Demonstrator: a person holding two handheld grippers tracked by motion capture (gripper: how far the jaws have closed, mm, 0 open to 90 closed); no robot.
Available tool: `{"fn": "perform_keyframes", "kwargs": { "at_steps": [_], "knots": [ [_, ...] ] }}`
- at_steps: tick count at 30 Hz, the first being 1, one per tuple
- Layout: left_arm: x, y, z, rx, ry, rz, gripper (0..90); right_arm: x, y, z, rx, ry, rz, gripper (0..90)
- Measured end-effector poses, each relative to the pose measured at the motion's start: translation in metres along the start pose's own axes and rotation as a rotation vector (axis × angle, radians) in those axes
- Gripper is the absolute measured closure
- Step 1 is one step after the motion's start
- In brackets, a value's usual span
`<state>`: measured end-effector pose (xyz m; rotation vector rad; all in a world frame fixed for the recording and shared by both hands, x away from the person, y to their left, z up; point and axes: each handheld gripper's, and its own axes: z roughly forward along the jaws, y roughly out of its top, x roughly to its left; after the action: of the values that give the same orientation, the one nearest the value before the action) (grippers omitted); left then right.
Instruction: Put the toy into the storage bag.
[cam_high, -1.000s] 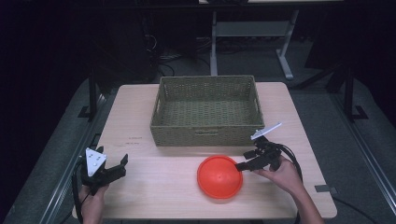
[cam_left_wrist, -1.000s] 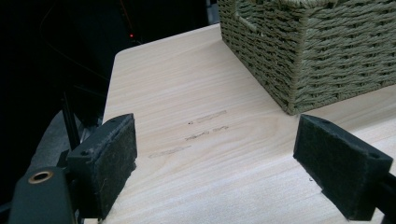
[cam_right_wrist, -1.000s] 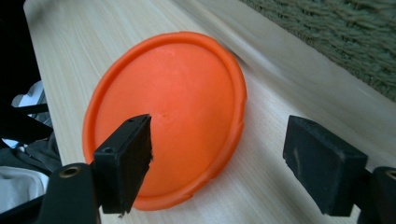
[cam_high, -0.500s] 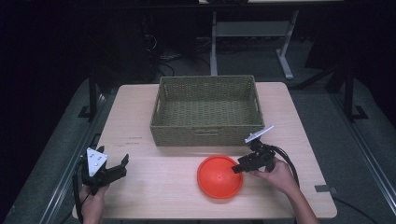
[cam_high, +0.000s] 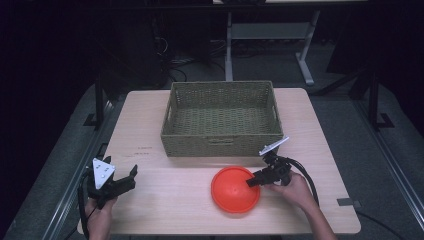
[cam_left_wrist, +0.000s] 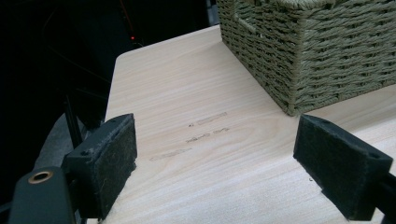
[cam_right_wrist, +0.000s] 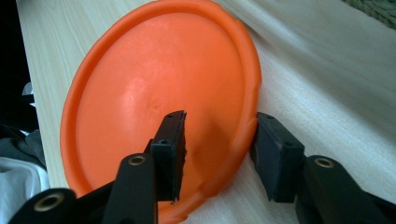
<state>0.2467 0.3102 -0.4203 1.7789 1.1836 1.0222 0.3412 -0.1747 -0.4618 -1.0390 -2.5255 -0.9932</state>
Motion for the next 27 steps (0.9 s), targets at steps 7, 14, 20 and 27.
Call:
{"fn": "perform_keyframes", "kwargs": {
  "at_steps": [7,14,20,27],
  "knots": [
    [-0.002,0.001,0.001,0.003,-0.004,0.010,12.7,-0.003,0.000,-0.001,-0.002,-0.012,0.004,66.9],
    [-0.001,0.001,0.000,-0.002,0.009,0.004,12.7,0.009,0.006,-0.009,0.001,-0.044,-0.004,76.5],
    [-0.002,0.002,-0.001,0.000,0.015,0.017,12.7,0.017,0.010,-0.017,-0.027,-0.031,-0.011,80.7],
    [-0.002,0.001,-0.001,-0.002,0.016,0.021,12.7,0.027,0.013,-0.027,-0.050,-0.013,-0.044,82.0]
  ]
}}
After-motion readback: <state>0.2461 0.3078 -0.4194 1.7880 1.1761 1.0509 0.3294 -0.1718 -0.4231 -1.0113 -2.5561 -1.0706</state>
